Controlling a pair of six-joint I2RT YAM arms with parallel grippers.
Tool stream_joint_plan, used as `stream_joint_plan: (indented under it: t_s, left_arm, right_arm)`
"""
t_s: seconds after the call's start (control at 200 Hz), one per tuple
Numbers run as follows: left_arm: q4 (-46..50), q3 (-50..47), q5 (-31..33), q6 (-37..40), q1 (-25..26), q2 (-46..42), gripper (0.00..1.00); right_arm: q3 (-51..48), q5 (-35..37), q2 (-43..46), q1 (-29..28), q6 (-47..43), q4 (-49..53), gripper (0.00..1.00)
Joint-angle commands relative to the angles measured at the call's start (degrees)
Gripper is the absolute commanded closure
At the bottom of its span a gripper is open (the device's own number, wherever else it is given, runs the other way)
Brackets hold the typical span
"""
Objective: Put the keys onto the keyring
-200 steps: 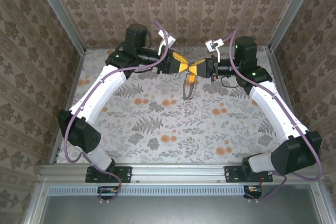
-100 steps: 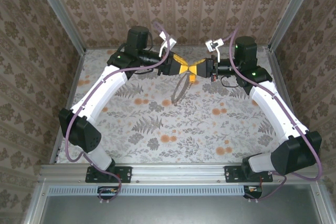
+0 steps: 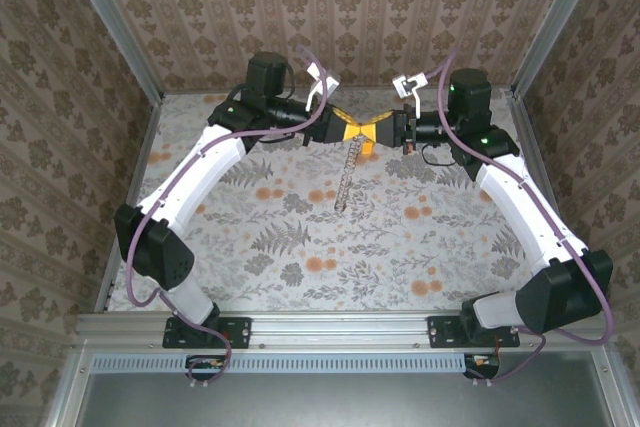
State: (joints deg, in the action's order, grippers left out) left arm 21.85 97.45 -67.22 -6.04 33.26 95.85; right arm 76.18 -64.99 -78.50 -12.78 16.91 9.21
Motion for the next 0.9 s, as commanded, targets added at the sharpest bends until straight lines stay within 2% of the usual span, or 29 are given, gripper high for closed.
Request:
stream_joint_plan:
  t_s: [0.0, 0.07, 0.165, 0.57, 0.895]
  left_arm:
    - [-4.7, -1.5, 0.2, -2.5, 1.2, -0.2, 1.0]
    - [-9.8, -3.4, 1.7, -6.3, 0.9, -1.2, 1.0]
    - [-17.5, -6.0, 2.8, -12.1, 0.4, -2.5, 1.0]
    - [-26.4, -8.6, 8.5, -20.6, 0.7, -5.8, 1.0]
    - [-29.1, -8.7, 10.5, -23.3, 2.2, -7.2, 1.0]
  right_arm:
    - [-0.2, 1.2, 0.6, 0.7, 1.5, -3.4, 0.94]
    - [-2.3, 1.5, 1.7, 1.8, 4.1, -6.9, 0.72]
    - [-5.3, 1.3, 3.3, 3.1, 7.5, -11.4, 0.61]
    - [-13.5, 2.8, 7.9, 3.4, 13.8, -21.6, 0.52]
    - [-17.5, 11.9, 11.0, 2.0, 14.9, -26.3, 0.48]
